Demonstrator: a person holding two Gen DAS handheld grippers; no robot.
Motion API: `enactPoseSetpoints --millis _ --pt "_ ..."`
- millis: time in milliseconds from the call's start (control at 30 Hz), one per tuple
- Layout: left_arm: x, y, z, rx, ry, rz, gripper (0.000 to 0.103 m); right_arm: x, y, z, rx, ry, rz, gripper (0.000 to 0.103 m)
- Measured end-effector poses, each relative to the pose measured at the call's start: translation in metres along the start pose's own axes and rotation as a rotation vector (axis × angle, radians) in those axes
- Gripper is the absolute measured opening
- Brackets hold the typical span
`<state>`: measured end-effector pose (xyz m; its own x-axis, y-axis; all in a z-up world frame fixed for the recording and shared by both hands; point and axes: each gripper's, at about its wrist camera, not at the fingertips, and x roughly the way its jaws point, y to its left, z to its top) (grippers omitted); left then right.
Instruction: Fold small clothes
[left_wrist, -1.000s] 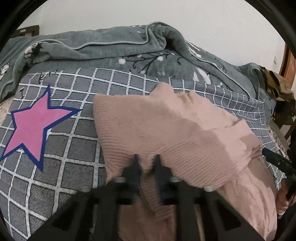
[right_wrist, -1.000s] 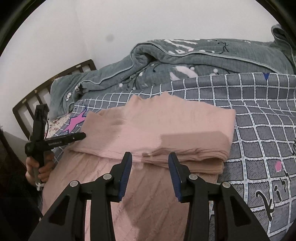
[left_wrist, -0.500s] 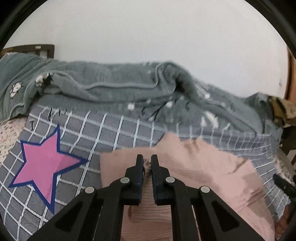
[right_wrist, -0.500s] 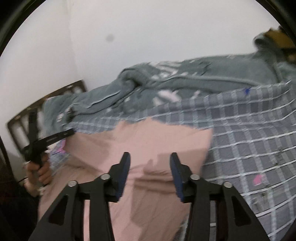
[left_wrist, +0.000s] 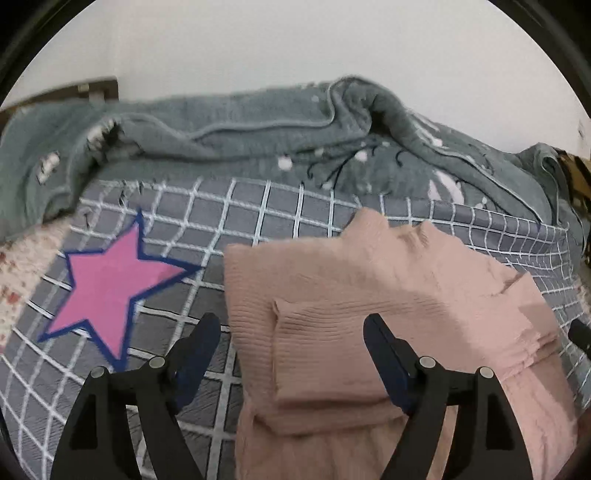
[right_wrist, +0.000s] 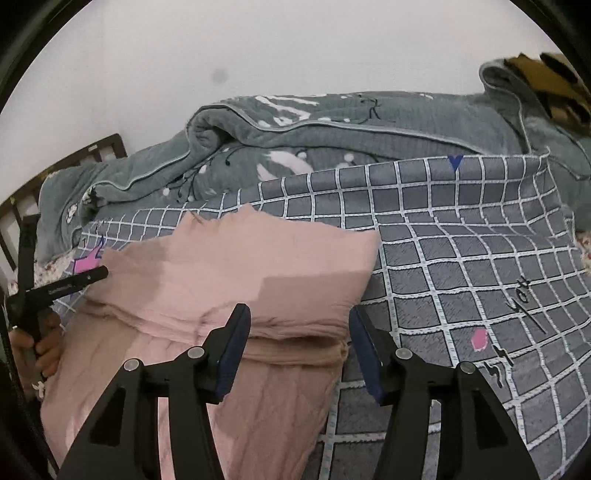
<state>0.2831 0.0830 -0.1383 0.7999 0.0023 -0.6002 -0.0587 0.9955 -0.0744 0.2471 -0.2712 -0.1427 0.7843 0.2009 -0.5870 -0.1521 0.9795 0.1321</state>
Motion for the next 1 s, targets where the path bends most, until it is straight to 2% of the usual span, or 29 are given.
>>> enactPoseSetpoints --millis 133,233,333,433,600,800,1000 --pt "-0.014 -0.002 -0.007 0.018 -0.012 0.019 0.079 -0.013 0.000 -0.001 -0.012 -0.010 -0.013 0.055" --pt "-0.025 -0.002 -0.013 0.025 -0.027 0.024 0.079 -0.023 0.000 0.002 -0.007 -0.011 0.018 0.055" --pt "-0.036 -0.001 -0.020 0.023 -0.043 0.033 0.079 -0.031 0.001 0.003 0.011 -0.040 -0.011 0.055" --pt "-0.046 0.000 -0.026 0.013 -0.051 0.024 0.079 -0.038 0.001 0.003 0.037 -0.060 -0.029 0.055" --pt "-0.061 0.000 -0.035 0.013 -0.061 0.011 0.079 -0.052 0.005 0.002 0.053 -0.054 -0.005 0.055" --pt "-0.083 0.014 -0.054 -0.040 -0.061 -0.004 0.078 -0.082 0.010 -0.022 0.010 -0.079 -0.030 0.055" --pt "-0.120 0.030 -0.075 -0.135 -0.100 -0.061 0.078 -0.105 -0.002 -0.062 0.067 -0.014 0.026 0.055"
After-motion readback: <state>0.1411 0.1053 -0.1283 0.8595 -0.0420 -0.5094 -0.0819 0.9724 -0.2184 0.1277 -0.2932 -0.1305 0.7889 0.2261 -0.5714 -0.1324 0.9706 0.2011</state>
